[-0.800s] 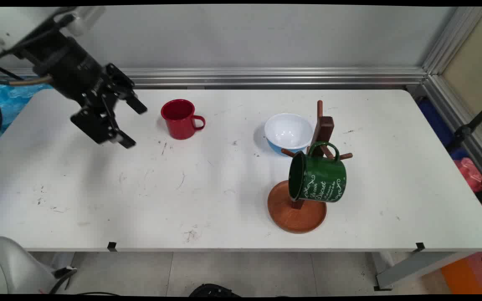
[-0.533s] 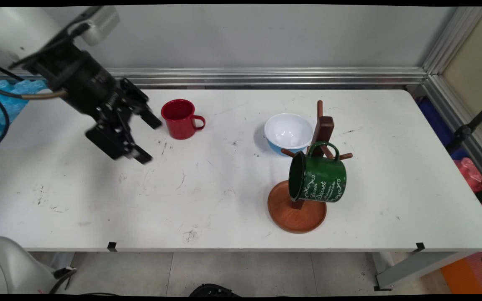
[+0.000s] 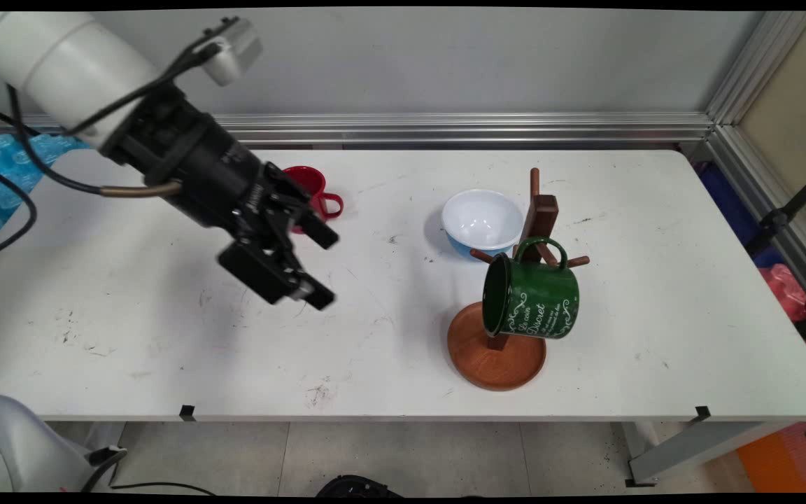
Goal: Pick up the green mug from the rack
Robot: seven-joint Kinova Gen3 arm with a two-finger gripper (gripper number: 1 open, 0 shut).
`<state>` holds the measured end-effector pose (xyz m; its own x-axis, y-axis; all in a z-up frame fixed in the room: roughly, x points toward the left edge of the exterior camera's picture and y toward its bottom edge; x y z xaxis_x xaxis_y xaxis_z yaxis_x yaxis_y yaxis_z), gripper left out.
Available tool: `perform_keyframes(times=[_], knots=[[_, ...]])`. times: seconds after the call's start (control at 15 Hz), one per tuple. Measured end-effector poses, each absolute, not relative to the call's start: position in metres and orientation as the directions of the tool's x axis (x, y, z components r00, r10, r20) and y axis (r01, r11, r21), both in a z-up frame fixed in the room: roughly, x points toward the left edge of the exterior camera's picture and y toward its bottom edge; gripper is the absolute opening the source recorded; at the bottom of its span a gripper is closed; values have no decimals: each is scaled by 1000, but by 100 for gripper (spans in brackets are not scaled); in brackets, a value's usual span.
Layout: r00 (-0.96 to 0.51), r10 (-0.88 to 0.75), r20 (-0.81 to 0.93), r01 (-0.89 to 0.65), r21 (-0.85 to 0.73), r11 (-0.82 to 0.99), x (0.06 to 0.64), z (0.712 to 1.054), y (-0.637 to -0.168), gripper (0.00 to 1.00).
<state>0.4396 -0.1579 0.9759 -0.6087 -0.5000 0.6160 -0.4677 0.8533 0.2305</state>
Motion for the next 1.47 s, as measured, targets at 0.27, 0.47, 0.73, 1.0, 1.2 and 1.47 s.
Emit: perform_keyframes(times=[0.27,0.47,0.73,1.0,1.2,1.47], knots=[[-538,-552,637,-504,283,816,410,969,-157,100],[-496,-582,644,-523,314,793,391,964,-156,100],[-443,-620,648,-546,354,760,363,957,-155,100],[-396,-648,651,-562,386,731,338,950,-157,100],[-365,-664,653,-569,408,714,321,945,-160,100],[-335,-681,651,-574,432,695,305,939,-165,100]])
